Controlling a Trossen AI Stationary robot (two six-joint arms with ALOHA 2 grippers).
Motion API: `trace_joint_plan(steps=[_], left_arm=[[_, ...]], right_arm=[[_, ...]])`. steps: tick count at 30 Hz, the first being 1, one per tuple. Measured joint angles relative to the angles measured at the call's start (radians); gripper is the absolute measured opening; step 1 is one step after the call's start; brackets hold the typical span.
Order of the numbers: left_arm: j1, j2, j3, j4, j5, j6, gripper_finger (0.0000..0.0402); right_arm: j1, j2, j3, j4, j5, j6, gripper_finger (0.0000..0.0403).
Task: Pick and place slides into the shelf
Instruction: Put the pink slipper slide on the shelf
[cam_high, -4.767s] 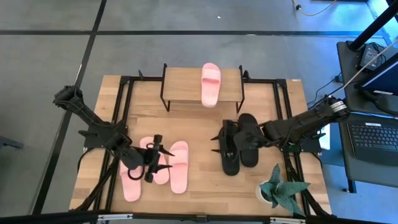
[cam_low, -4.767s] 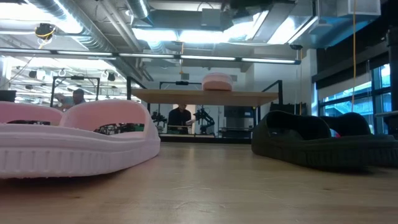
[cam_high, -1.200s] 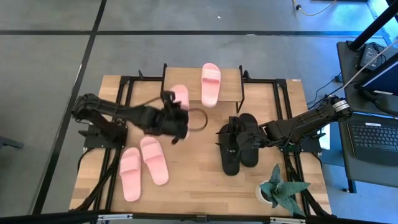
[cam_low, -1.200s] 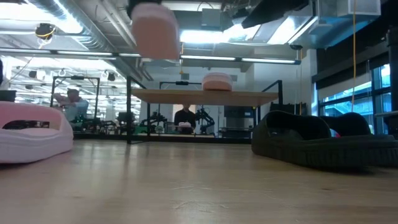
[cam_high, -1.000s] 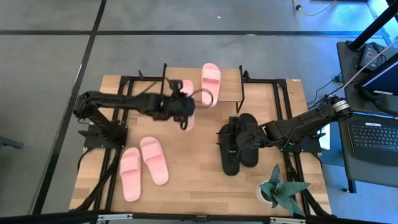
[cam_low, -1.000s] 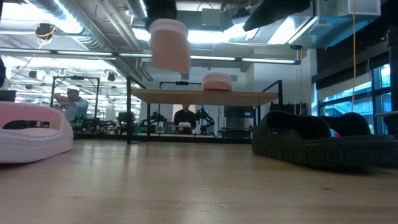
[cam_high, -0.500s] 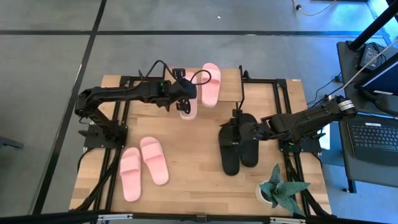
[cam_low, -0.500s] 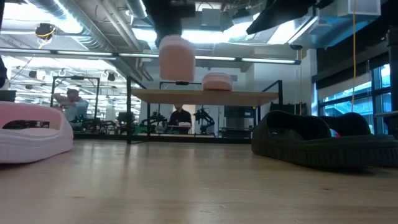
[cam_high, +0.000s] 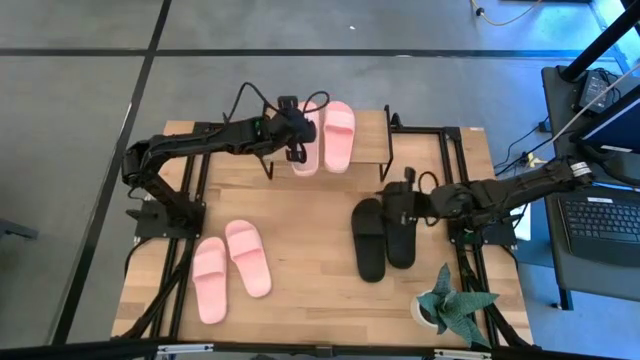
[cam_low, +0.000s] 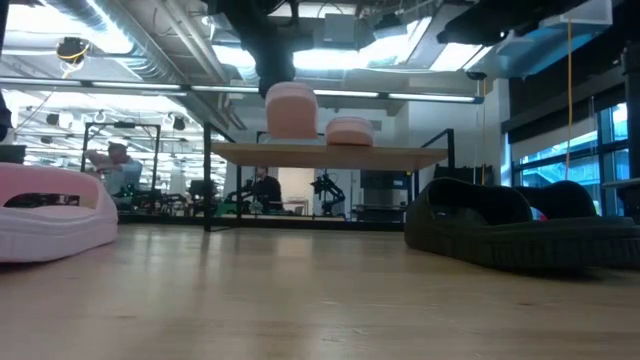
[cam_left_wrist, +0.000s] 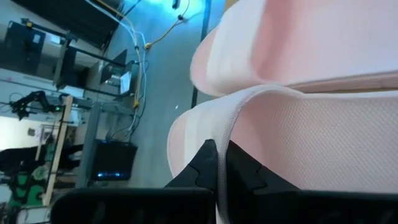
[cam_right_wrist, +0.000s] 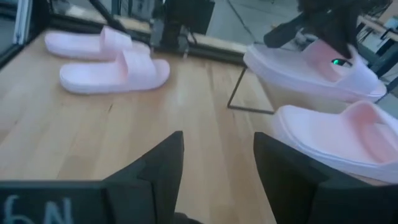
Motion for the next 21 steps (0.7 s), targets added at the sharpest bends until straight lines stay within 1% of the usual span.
trace_joint_plan(steps=[4, 9, 13, 16, 21], left_arm=[[0.019, 0.000, 0.000, 0.001, 0.000, 0.025, 0.0002], [0.038, 0.045, 0.000, 0.045, 0.003, 0.065, 0.0002], [0.063, 0.075, 0.000, 0.094, 0.031, 0.078, 0.0002], [0.081, 0.085, 0.000, 0.104, 0.074, 0.076, 0.0002], [0.089, 0.084, 0.000, 0.105, 0.078, 0.075, 0.0002]], right_arm=[[0.000, -0.028, -0.002, 0.000, 0.000, -0.020, 0.0196], [0.000, -0.029, -0.002, -0.001, 0.000, -0.044, 0.0196], [0.000, -0.029, -0.003, -0.001, 0.000, -0.045, 0.0196], [0.000, -0.029, -0.003, -0.002, 0.000, -0.044, 0.0196], [0.000, -0.029, -0.003, -0.001, 0.001, -0.045, 0.0196]])
